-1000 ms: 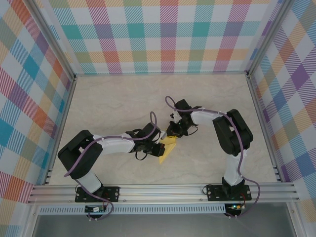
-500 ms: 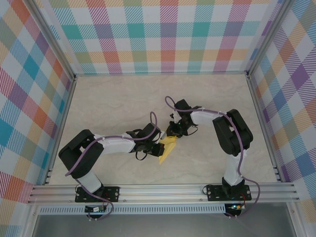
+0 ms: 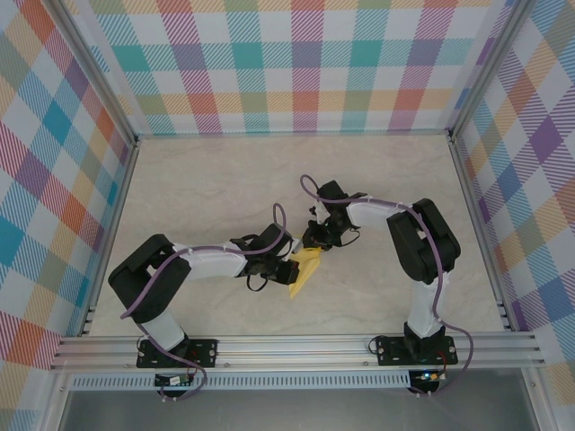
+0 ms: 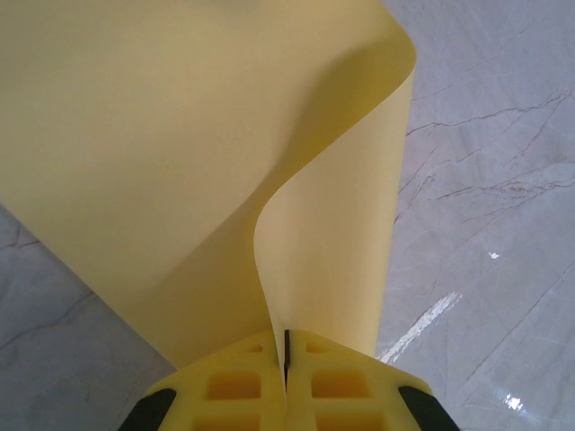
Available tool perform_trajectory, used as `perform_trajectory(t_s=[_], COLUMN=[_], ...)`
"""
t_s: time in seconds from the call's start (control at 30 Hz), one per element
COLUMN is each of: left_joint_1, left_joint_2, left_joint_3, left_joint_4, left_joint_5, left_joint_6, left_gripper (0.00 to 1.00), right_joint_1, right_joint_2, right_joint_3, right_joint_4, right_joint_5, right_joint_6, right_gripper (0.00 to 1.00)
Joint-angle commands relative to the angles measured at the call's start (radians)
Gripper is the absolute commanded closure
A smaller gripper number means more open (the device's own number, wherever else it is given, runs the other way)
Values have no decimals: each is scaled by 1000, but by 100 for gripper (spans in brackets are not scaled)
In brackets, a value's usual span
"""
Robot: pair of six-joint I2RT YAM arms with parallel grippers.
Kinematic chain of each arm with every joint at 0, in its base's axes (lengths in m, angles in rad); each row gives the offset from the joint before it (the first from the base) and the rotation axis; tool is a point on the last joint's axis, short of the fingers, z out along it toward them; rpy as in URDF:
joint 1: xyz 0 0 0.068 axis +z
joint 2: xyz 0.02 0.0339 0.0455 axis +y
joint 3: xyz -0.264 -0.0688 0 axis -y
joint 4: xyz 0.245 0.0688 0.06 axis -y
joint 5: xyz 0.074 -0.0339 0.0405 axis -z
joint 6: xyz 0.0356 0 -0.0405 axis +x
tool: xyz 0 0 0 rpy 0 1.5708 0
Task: Fold a paper plane with a square sheet of paper (pick it up from the middle)
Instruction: Third fold the triangle at the center of the table.
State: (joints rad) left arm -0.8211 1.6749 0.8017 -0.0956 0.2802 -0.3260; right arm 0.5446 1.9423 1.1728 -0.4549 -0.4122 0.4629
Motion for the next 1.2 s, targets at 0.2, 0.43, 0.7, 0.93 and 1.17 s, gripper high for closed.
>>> perform_trajectory(t_s=[0.2,0.43,0.7,0.93,1.17], left_joint_1=[8,8,7,8,8], left_joint_2=[25,16,22,39,45], left_joint_3=[-53,-64,-70,-70,-75], left_joint_4=[14,23,34,37,51], left_joint_5=[-21,-28,-11,0,10], left_joint_6=[-18,-20,-21,-17,-25], left_gripper=[97,98,97,97,97], right_joint_1=[11,-12,-4,147,312], right_joint_2=[-128,-394,-724,-671,-568], right_joint_3=[-25,-147,-559,-693,-679], right_joint_4=[-73,-41,304,555,647], right_joint_5=[79,215,47,-29,79], right_joint_6=[72,192,355,507,592], right_gripper=[74,72,83,92,96])
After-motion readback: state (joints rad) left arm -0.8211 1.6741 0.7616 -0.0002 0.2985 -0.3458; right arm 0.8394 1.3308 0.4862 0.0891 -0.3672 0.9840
